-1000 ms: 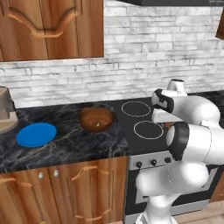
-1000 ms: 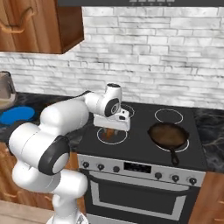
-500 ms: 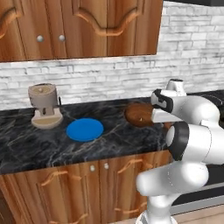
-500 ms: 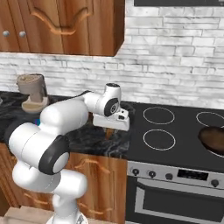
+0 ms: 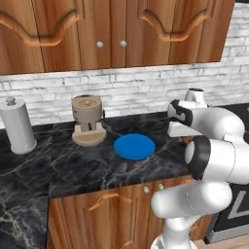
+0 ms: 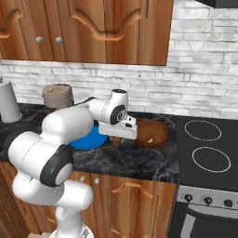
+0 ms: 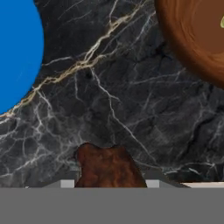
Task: Place the chicken drumstick on the plate and place the lemon wedge on the same plate.
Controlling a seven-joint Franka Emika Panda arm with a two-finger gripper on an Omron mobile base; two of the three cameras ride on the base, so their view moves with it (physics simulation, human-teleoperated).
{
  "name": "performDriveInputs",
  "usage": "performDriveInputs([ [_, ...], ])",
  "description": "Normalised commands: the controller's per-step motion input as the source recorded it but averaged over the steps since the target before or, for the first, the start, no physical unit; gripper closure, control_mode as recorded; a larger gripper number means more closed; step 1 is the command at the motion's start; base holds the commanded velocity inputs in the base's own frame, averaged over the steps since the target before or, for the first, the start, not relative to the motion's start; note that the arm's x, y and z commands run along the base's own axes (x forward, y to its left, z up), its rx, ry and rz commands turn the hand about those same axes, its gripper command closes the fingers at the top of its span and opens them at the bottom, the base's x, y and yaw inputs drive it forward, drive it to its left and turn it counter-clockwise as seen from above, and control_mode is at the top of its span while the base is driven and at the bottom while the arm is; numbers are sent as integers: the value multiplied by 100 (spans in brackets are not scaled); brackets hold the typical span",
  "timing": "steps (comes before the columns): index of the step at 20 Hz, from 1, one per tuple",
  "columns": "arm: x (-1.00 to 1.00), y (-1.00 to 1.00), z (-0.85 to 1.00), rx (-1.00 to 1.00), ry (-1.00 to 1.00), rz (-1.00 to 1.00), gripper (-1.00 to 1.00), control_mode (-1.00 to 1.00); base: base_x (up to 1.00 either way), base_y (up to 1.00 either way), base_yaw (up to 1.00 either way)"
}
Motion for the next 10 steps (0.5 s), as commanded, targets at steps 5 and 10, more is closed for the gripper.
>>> performDriveInputs([
  [5, 0, 0, 0, 0, 0, 0, 100, 100, 46, 57, 0],
  [10, 0, 0, 0, 0, 0, 0, 100, 100, 29, 49, 0],
])
